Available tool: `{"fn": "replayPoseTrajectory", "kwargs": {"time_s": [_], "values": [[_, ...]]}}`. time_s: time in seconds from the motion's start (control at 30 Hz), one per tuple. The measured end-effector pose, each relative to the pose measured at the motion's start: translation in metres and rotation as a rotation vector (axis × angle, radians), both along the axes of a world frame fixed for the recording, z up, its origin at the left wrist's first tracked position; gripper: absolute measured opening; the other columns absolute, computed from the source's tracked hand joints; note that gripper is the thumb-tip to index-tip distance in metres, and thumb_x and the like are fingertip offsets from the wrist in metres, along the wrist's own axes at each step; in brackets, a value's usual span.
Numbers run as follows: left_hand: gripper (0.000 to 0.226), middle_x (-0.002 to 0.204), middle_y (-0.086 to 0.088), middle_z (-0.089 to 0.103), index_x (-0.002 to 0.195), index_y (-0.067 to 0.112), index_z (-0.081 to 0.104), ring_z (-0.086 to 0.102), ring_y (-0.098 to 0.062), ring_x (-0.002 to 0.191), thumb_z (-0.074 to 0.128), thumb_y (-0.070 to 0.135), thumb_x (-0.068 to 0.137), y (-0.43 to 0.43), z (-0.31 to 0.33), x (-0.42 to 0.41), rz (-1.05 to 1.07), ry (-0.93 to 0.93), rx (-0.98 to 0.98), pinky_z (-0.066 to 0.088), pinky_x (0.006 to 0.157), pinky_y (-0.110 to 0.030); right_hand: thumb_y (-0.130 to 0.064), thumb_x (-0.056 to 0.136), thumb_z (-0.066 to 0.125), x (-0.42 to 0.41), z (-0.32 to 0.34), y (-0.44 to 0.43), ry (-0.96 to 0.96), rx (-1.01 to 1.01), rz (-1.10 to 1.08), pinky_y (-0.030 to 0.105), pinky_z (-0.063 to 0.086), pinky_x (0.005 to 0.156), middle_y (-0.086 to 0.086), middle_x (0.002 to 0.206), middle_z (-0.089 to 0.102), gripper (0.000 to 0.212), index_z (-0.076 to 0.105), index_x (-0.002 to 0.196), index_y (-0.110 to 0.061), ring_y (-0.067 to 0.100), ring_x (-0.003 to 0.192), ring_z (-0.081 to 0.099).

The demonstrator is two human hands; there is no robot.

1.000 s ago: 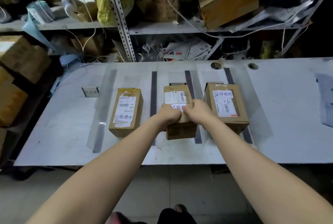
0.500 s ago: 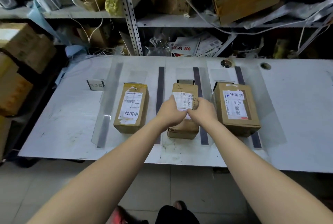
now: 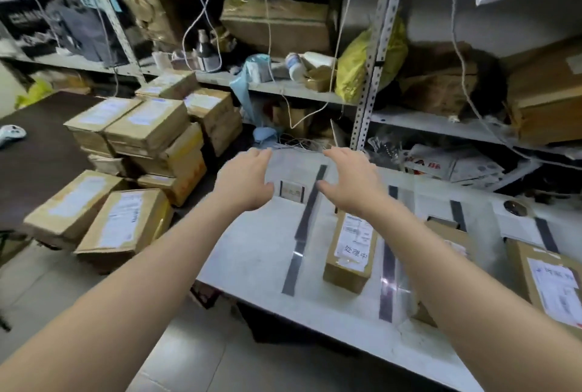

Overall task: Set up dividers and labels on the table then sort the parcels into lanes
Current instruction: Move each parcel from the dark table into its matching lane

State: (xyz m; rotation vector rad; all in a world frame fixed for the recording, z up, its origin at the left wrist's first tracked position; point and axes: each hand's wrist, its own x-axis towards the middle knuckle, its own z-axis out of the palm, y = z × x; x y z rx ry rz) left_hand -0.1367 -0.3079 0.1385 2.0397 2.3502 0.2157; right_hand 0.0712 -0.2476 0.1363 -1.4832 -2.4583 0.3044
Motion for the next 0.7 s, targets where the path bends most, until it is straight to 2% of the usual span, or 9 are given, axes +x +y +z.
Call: {"fn": "replayPoseTrajectory", "kwargs": {"time_s": [0.13, 0.37, 0.53, 0.7], "values": [[0.069, 0.144, -0.006, 0.050, 0.154, 0.018, 0.034, 0.050, -0.029, 0.130, 0.060, 0.038, 0.093, -0.032, 0.016, -0.119, 0.069, 0.062, 0.013, 0.051, 0.095, -0.042, -0.047, 0.092, 0.064, -0.106, 0.009, -0.012, -0.037, 0.018, 0.068, 0.046, 0.035, 0.114, -0.004, 0.158, 0.039, 0.069, 0.039, 0.153, -0.028, 0.026, 0.143, 0.035], [0.054, 0.133, -0.005, 0.056, 0.138, 0.017, 0.048, 0.052, -0.028, 0.124, 0.058, 0.037, 0.089, -0.057, 0.031, -0.294, 0.164, 0.099, -0.041, 0.053, 0.089, -0.042, -0.047, 0.093, 0.064, -0.271, 0.024, -0.021, -0.047, 0.013, 0.093, 0.048, 0.036, 0.112, -0.004, 0.159, 0.040, 0.067, 0.039, 0.153, -0.028, 0.025, 0.145, 0.036], [0.050, 0.129, -0.002, 0.055, 0.137, 0.020, 0.048, 0.054, -0.026, 0.117, 0.055, 0.040, 0.092, -0.043, 0.024, -0.380, 0.229, -0.006, -0.092, 0.055, 0.083, -0.043, -0.051, 0.092, 0.064, -0.349, 0.016, -0.003, -0.021, -0.073, 0.087, 0.050, 0.043, 0.110, -0.003, 0.157, 0.043, 0.070, 0.039, 0.154, -0.028, 0.025, 0.143, 0.040], [0.052, 0.123, -0.004, 0.059, 0.137, 0.017, 0.050, 0.058, -0.026, 0.110, 0.049, 0.051, 0.097, -0.003, 0.001, -0.421, 0.262, -0.119, -0.091, 0.056, 0.084, -0.044, -0.053, 0.093, 0.063, -0.407, -0.007, 0.036, 0.054, -0.189, 0.090, 0.048, 0.045, 0.109, -0.001, 0.158, 0.043, 0.074, 0.036, 0.156, -0.026, 0.024, 0.143, 0.042]]}}
